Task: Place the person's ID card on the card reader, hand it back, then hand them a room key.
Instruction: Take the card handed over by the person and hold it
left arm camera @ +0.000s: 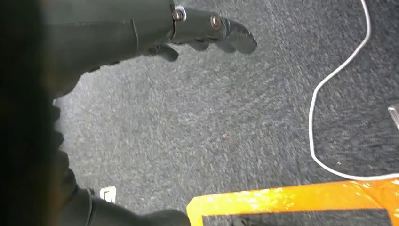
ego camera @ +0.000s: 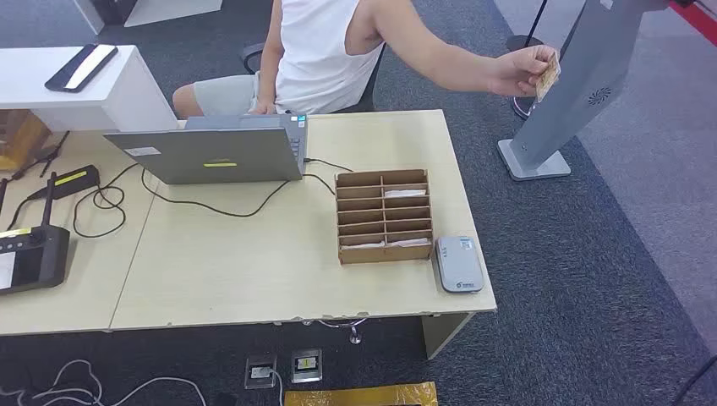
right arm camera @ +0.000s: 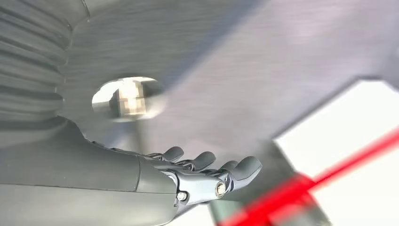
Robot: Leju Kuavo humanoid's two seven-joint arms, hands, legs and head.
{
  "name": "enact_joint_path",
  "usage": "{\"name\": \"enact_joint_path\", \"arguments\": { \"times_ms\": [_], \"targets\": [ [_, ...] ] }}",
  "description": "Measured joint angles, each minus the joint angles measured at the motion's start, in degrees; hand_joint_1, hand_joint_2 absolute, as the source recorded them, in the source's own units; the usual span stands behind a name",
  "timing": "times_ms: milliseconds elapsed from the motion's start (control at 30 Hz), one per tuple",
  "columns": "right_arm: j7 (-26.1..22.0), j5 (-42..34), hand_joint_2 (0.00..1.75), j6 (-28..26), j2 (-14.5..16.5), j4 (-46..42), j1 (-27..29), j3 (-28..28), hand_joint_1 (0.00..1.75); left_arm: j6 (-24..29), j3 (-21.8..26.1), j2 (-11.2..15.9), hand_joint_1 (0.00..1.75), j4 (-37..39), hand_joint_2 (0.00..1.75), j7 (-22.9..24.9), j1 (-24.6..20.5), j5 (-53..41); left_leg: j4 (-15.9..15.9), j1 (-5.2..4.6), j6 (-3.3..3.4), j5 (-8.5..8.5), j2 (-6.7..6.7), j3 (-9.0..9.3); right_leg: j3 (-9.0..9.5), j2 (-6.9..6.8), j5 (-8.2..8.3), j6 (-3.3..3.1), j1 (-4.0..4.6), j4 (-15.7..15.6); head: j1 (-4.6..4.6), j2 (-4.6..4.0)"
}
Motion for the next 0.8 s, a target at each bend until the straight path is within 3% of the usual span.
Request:
{"name": "enact_joint_path", "arguments": {
  "times_ms": [67, 133, 167, 233, 300, 333, 400, 500, 567, 633, 800],
  "targets": [
    [0.62, -0.50, 1.75, 0.42, 0.17, -0.40, -1.06, 1.55, 0.00, 0.00, 0.00, -0.02, 0.00, 0.00, 1.75, -0.01, -0.12, 0.00, 0.01, 0.03, 0.01, 0.04, -0.21, 0.05, -0.02, -0.18, -0.03, -0.03, 0.06, -0.04, 0.03, 0.00],
    [5.91, -5.75, 1.75, 4.89, 0.47, -2.07, -0.82, 4.80, 0.00, 0.00, 0.00, -0.11, 0.00, 0.00, 1.75, -0.02, -0.25, 0.00, 0.07, 0.10, 0.01, 0.08, -0.64, 0.18, 0.06, -0.57, -0.09, -0.06, 0.21, -0.20, -0.02, 0.00],
    [11.59, -11.83, 1.75, 9.32, 0.38, -4.02, 1.35, 7.18, 0.00, 0.00, 0.00, -0.16, 0.00, 0.00, 1.75, -0.04, -0.25, 0.00, 0.15, 0.18, 0.02, 0.07, -0.85, 0.25, 0.15, -0.78, -0.13, -0.05, 0.33, -0.35, -0.03, 0.00],
    [29.57, -27.89, 1.75, 18.62, -1.11, -10.67, 9.36, 14.57, 0.00, 0.00, -0.01, -0.24, 0.00, 0.00, 1.75, -0.17, 0.06, 0.00, 0.29, 0.14, 0.10, 0.07, -1.11, 0.13, 0.40, -1.23, -0.20, 0.08, 0.28, -0.52, 0.18, 0.00],
    [47.05, -41.06, 1.75, 22.37, -4.23, -21.25, 16.37, 24.71, 0.00, 0.02, -0.02, -0.26, 0.00, 0.01, 1.75, -0.40, 0.78, 0.07, 0.26, -0.60, 0.24, 0.08, -0.71, -0.57, -0.20, -0.86, -0.25, 0.24, -0.61, 0.05, 0.66, 0.00],
    [51.75, -44.11, 1.75, 22.41, -5.82, -28.96, 17.76, 30.53, 0.00, 0.03, -0.03, -0.23, 0.00, 0.03, 1.75, -0.51, 1.12, 0.36, 0.19, -1.13, 0.36, -0.04, -0.09, -1.05, -0.81, 0.02, -0.23, 0.33, -1.25, 0.52, 0.69, 0.00],
    [53.60, -43.95, 1.75, 22.09, -7.47, -44.68, 17.24, 40.97, 0.00, 0.06, -0.04, 0.11, 0.00, 0.13, 1.75, -0.69, 1.14, 1.13, 0.01, -1.59, 0.51, -0.54, 1.72, -1.30, -1.55, 2.38, -0.12, 0.45, -1.88, 1.08, 0.07, 0.01],
    [53.33, -40.02, 1.75, 22.06, -6.72, -57.97, 16.78, 51.24, 0.00, 0.06, -0.03, 0.55, 0.00, 0.20, 1.75, -1.01, -0.30, 1.61, -0.09, -0.68, 0.35, -1.28, 3.15, 0.19, -0.39, 3.95, -0.18, 0.34, -0.85, 0.60, -0.77, 0.00],
    [53.16, -38.22, 1.75, 22.63, -5.96, -61.67, 17.91, 57.78, 0.00, 0.05, -0.03, 0.22, 0.00, 0.11, 1.75, -1.19, -0.99, 1.56, -0.10, -0.30, 0.29, -1.26, 2.43, 0.53, 0.40, 3.22, -0.31, 0.20, -0.39, 0.37, -0.94, 0.00],
    [52.77, -36.27, 1.75, 23.66, -6.27, -63.47, 17.37, 64.80, 0.00, 0.04, -0.07, -0.20, 0.00, -0.06, 1.75, -1.22, -1.24, 1.48, -0.07, -0.42, 0.31, -0.88, 1.28, 0.14, 0.54, 2.09, -0.27, 0.21, -0.54, 0.40, -0.79, 0.00],
    [52.59, -32.60, 1.75, 27.17, -6.21, -78.35, 11.87, 89.91, 0.00, 0.03, -0.09, -0.14, 0.00, -0.15, 1.75, -1.22, -1.25, 4.22, 0.09, -0.05, 0.05, -0.05, -0.98, -0.03, 0.03, 0.10, -0.22, 0.16, -0.21, 0.36, -0.61, 0.00]
  ]
}}
